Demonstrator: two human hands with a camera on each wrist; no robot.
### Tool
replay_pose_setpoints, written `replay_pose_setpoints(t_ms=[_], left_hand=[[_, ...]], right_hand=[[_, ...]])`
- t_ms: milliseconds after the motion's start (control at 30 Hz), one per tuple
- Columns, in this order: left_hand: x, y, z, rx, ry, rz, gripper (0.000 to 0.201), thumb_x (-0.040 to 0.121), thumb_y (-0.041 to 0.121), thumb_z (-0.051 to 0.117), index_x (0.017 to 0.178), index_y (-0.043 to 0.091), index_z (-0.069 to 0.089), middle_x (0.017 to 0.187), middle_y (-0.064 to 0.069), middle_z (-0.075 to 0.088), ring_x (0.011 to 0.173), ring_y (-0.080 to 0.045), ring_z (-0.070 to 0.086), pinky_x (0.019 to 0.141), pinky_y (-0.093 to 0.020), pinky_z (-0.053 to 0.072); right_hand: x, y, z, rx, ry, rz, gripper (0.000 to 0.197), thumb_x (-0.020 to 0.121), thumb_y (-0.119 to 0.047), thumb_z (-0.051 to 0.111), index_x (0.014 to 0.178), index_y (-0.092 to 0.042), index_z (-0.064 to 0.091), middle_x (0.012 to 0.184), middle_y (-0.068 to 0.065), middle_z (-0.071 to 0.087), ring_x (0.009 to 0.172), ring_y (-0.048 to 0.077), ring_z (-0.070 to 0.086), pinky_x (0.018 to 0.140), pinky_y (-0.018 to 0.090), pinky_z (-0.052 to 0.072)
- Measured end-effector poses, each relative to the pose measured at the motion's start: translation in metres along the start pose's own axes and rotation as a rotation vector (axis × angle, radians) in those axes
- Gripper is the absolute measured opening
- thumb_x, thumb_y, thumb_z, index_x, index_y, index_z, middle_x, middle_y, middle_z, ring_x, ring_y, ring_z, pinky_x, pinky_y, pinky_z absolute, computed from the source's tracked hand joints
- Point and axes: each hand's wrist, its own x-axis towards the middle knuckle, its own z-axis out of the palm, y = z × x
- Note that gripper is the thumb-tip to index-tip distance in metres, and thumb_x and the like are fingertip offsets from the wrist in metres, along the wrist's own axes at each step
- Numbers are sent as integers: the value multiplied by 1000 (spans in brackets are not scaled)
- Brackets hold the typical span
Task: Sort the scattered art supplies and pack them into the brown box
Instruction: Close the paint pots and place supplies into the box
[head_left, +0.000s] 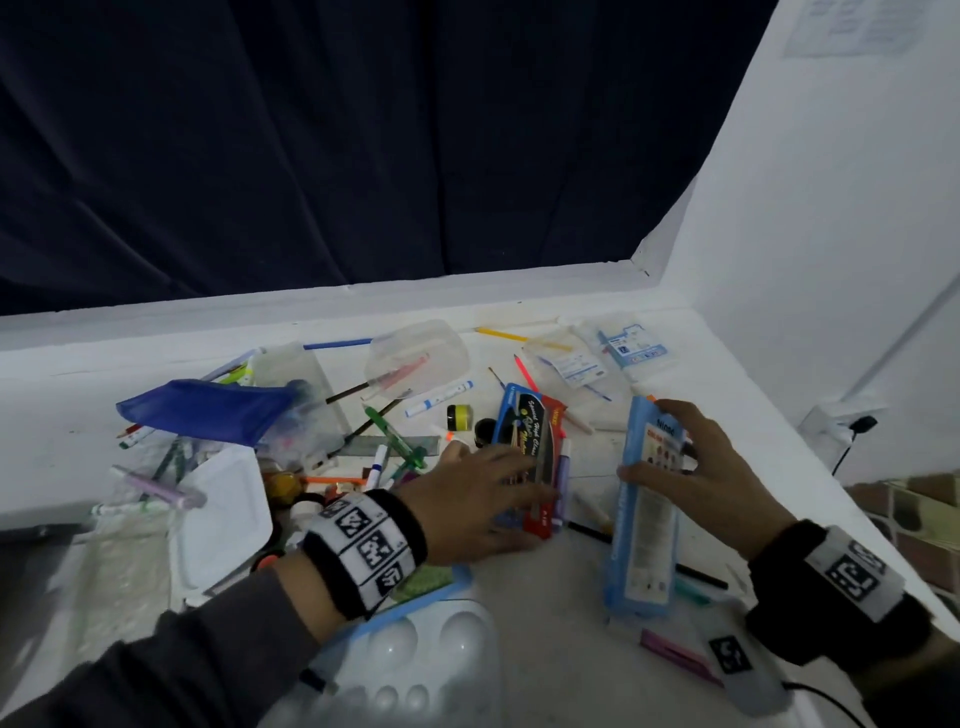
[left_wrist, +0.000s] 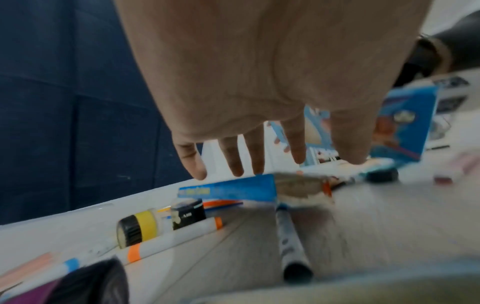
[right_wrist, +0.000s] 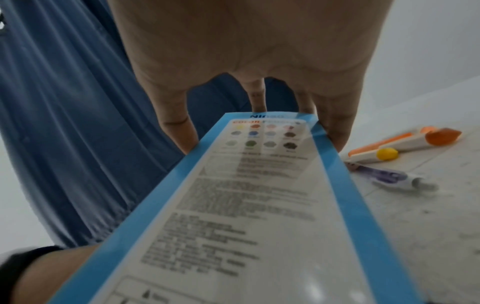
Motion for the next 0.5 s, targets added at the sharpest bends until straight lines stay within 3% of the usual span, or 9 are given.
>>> replay_pose_setpoints(t_ms=[67,133,233,333,500], left_hand=[[11,-1,9,69,-103,26,58,97,60,43,151,42,30,163,0,23,150,-22,15,109,-55,25],[18,-7,13,148,-148,-12,57,99,49,48,152,42,27,164,-2,17,152,-22,8,110,-58,23],[25,-23,14,210,-107,-105,49,102,41,45,148,43,31,167,-1,10,154,-22,1,113,-60,20],[27,-42,16,173,-108,-167,47,104,34,43,148,45,31,168,3,2,154,-22,-7,113,-66,13],[11,-41,4,80,3,-218,50,103,46,43,150,46,25,167,3,7,154,-19,2,113,-61,10]], right_hand=[[-4,1,-1,33,-67,-15,77,58,-48,85,121,-50,42,126,-8,43,104,10,54,85,36,55],[-11,-3,2,82,-155,-54,76,52,-53,84,116,-55,43,130,-13,43,105,4,56,83,27,55],[-21,-6,14,20,-267,-171,77,55,-62,83,121,-59,43,136,-16,44,113,1,55,87,27,54],[-30,-15,31,-146,-352,-271,85,59,-65,78,133,-49,38,135,-15,40,116,7,52,94,36,52],[-41,-34,55,-278,-450,-407,89,70,-56,79,142,-42,27,138,-16,30,118,5,44,99,33,47]])
